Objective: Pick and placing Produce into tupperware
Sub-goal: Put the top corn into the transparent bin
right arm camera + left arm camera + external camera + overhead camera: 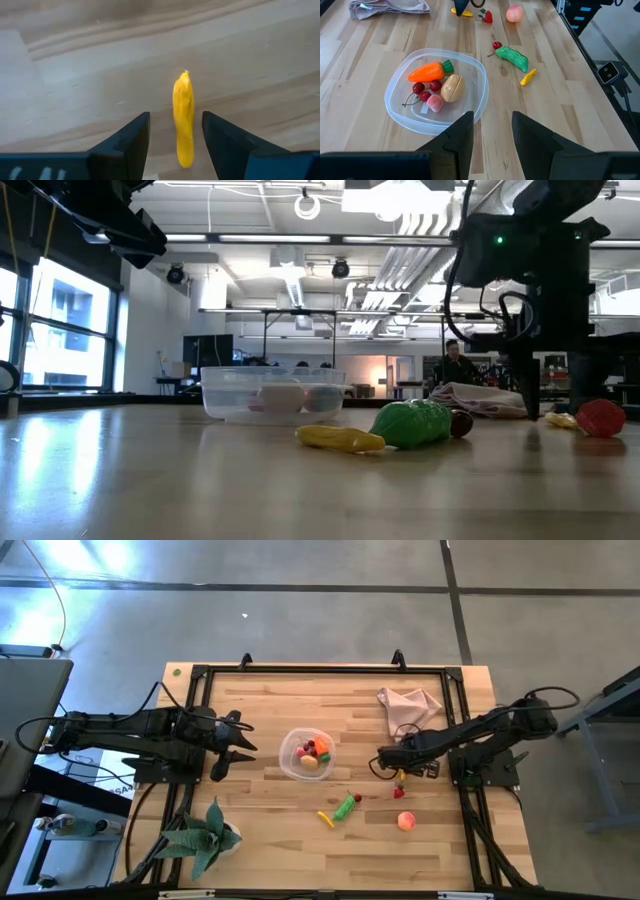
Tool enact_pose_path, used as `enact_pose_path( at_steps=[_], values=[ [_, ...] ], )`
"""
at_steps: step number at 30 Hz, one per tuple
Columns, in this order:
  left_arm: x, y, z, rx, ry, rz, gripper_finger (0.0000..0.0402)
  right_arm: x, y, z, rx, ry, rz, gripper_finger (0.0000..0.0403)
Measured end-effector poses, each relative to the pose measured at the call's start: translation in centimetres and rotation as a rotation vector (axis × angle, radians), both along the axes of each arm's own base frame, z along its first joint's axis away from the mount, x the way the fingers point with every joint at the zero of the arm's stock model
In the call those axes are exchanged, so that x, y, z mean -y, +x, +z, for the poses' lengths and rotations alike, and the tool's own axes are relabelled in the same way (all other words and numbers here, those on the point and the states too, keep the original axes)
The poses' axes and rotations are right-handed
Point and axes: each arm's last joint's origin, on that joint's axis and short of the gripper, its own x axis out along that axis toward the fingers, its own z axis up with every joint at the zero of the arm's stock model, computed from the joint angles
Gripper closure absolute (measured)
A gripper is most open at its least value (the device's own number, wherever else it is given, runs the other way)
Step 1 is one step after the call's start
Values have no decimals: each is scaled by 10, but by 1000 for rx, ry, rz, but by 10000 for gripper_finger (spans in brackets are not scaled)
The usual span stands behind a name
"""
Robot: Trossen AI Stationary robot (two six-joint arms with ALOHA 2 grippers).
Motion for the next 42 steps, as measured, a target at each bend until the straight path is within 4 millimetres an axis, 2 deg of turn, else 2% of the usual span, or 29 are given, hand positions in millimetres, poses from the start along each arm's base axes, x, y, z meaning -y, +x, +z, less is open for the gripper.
enact_pose_path(
  at_steps=[8, 15, 22, 30, 42],
  values=[
    [0, 0, 0, 0, 0, 0, 279, 2, 6, -12, -43, 42, 13, 231],
    [0, 0, 0, 0, 0, 0, 279, -1, 11, -5, -56, 43, 32, 231],
    [0, 0, 0, 0, 0, 0, 279, -4, 12, -3, -64, 122, 84, 231],
    [0, 0, 0, 0, 0, 0, 279, -2, 11, -3, -72, 79, 122, 232],
    [0, 0, 0, 0, 0, 0, 279, -1, 14, -3, -43, 72, 125, 288]
  ],
)
